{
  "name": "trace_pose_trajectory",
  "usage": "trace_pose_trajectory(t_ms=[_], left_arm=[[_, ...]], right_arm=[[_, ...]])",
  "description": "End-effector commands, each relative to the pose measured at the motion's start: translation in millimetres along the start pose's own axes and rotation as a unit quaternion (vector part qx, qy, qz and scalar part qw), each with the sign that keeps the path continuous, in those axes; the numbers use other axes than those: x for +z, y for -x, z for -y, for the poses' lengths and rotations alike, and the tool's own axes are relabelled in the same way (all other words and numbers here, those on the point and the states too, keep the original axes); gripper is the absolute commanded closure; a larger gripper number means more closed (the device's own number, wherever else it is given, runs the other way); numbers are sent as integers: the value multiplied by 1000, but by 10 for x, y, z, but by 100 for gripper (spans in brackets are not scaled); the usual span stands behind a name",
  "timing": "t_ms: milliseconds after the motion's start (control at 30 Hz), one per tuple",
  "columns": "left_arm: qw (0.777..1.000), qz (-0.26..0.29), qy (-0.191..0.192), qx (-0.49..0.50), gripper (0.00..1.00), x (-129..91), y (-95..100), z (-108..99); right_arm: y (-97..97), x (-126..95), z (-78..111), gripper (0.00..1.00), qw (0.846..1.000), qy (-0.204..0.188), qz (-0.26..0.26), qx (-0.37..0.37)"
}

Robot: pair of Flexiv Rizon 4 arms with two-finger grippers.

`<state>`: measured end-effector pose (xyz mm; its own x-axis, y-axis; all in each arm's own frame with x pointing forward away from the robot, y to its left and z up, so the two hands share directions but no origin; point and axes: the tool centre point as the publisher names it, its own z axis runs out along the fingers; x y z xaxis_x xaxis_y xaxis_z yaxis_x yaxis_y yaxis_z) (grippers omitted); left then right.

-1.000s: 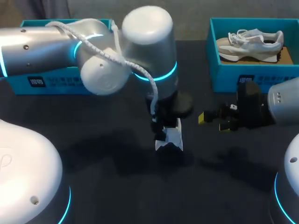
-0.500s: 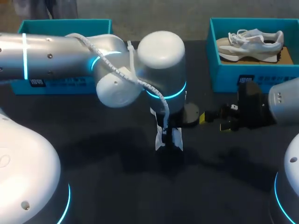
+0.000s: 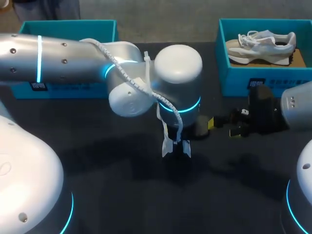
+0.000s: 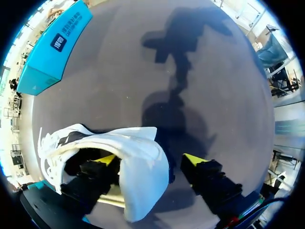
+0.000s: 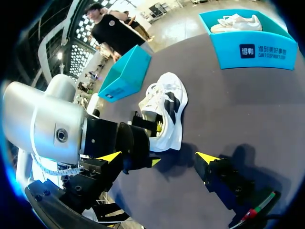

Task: Take the shoe out of the shoebox, open the shoe tongue, remove and reinsert the insole, then place the shoe into the shoebox

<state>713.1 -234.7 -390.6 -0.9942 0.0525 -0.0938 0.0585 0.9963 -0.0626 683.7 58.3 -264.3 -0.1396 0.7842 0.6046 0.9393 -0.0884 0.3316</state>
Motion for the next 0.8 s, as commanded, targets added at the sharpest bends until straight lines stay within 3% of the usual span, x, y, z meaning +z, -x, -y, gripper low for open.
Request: trace_pose_trajectory(t_ms=[33,300,433,533,600,700,800], left_arm=[[1000,5,6,-5,36,-21,-25,40],[1000,8,8,-6,39,-80,-58,8],[1000,11,9,-11,33,-95,-65,-35],[1000,11,9,-14,23,-100,-64,-65],[1000,11,9,-16,24,-103,-61,-80],[1000,12,8,-19,33,-111,-53,-100],[1000,11,8,-17,51,-116,-49,-103]], right_arm=[[-17,19,12,0,1000,2,3,1],[-17,19,12,0,1000,2,3,1],[-17,19,12,0,1000,2,3,1],[-17,19,12,0,1000,2,3,1],[-17,19,12,0,1000,2,3,1],[-17,19,12,0,1000,2,3,1],[-17,19,12,0,1000,2,3,1]])
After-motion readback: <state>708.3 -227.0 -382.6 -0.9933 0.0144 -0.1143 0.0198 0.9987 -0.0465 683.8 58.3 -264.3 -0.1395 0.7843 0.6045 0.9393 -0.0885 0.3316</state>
